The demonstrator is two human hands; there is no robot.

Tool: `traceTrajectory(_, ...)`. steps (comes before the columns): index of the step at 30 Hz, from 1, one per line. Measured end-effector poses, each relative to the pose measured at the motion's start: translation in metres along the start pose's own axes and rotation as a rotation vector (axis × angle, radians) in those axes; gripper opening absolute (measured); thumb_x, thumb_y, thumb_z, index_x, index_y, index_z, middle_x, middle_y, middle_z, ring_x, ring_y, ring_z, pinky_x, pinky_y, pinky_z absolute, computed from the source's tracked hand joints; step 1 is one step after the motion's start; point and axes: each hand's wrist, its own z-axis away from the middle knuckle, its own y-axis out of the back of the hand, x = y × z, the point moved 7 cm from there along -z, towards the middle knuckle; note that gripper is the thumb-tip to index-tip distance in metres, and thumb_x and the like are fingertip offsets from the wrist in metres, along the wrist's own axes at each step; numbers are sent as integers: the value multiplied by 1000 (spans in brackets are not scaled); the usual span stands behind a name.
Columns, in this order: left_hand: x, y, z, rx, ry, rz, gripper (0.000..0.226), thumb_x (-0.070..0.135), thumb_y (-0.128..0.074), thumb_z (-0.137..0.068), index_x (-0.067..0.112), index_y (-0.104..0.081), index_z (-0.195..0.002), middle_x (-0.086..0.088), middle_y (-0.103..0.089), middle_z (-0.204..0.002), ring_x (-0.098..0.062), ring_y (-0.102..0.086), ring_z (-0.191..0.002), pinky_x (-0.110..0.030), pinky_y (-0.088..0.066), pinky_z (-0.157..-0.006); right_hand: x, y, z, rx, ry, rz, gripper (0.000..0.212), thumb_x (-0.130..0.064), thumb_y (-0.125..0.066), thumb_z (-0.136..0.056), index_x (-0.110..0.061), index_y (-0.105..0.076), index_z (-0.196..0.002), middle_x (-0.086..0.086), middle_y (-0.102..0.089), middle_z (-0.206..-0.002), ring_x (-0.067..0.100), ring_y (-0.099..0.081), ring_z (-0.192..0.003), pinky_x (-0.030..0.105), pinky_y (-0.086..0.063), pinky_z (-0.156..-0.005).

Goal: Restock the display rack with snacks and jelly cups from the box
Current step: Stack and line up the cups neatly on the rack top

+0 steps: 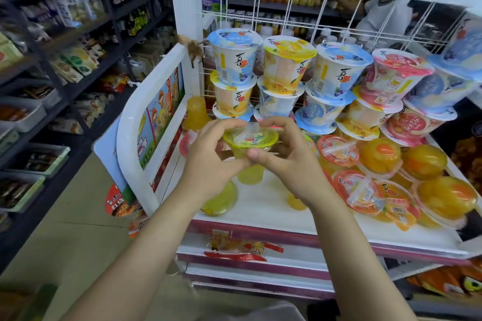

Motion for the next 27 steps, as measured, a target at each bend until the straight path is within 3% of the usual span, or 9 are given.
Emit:
traceTrajectory(2, 1, -2, 1, -47, 6, 73, 56, 18, -88, -71, 33, -62, -119, -1, -55, -126, -17, -62, -109, -19, -52, -83, 2, 3, 0, -1, -22, -36, 55, -37, -79, -72, -19, -54, -118, -8, -59, -93, 6, -54, -70, 24, -47, -67)
traceTrajectory(5, 4, -6, 4, -137, -25, 120, 61, 7, -83, -73, 24, -59, -126, -3, -54, -129, -14, -61, -112, -25, -53, -91, 7, 2, -1, -6, -56, 10, 57, -39, -82, -69, -19, -51, -113, -10, -55, -101, 5, -53, -83, 19, -43, -74)
traceTrajectory(8, 1, -7, 8, -205, -10, 198, 64, 21, -79, -72, 30, -55, -131, -5, -54, -137, -20, -56, -126, -37, -50, -102, 11, 3, -4, 18, -62, 120, 52, -31, -84, -73, -14, -49, -108, -17, -52, -106, -13, -47, -97, 5, -36, -79)
traceTrajectory(12, -5, -6, 9, -208, 5, 207, 60, 31, -76, -76, 36, -54, -131, -3, -54, -140, -23, -53, -129, -46, -46, -106, 13, 2, -10, -23, -48, 219, 62, -30, -87, -71, -20, -50, -119, -16, -54, -113, -3, -49, -108, 9, -39, -86)
traceTrajectory(14, -8, -2, 7, -162, -21, 117, 53, 37, -71, -80, 37, -55, -130, 5, -52, -140, -16, -50, -132, -44, -44, -108, 13, 1, -16, -37, -15, 317, 67, -28, -88, -69, -22, -49, -123, -15, -53, -112, 4, -50, -107, 12, -40, -86)
traceTrajectory(17, -22, 14, 0, 3, -116, -310, 48, 48, -54, -86, 31, -55, -131, 21, -45, -141, 1, -36, -135, -41, -34, -113, 16, -2, -27, -5, 46, 523, 71, -30, -87, -67, -21, -48, -127, -7, -48, -113, 6, -45, -103, 7, -35, -79)
traceTrajectory(20, -50, 19, -4, -31, -36, -662, 66, 62, -34, -88, 25, -50, -140, 6, -37, -154, -14, -22, -146, -41, -13, -121, 25, -5, -38, -11, 44, 662, 74, -39, -86, -67, -21, -49, -128, -8, -45, -114, 12, -45, -108, 18, -33, -83)
traceTrajectory(23, -67, 17, -2, -119, 70, -709, 81, 73, -20, -84, 28, -41, -148, 4, -23, -163, -14, -7, -152, -36, 3, -121, 33, -9, -47, 1, 53, 838, 75, -60, -78, -66, -26, -49, -126, -6, -54, -120, 19, -46, -119, 39, -33, -100)
traceTrajectory(27, -68, 16, -1, -156, 60, -776, 85, 74, -16, -82, 30, -32, -153, 6, -13, -165, -11, 0, -152, -32, 8, -120, 50, -14, -52, -10, -9, 1101, 80, -74, -65, -71, -26, -45, -132, -5, -57, -131, 21, -44, -128, 54, -22, -111)
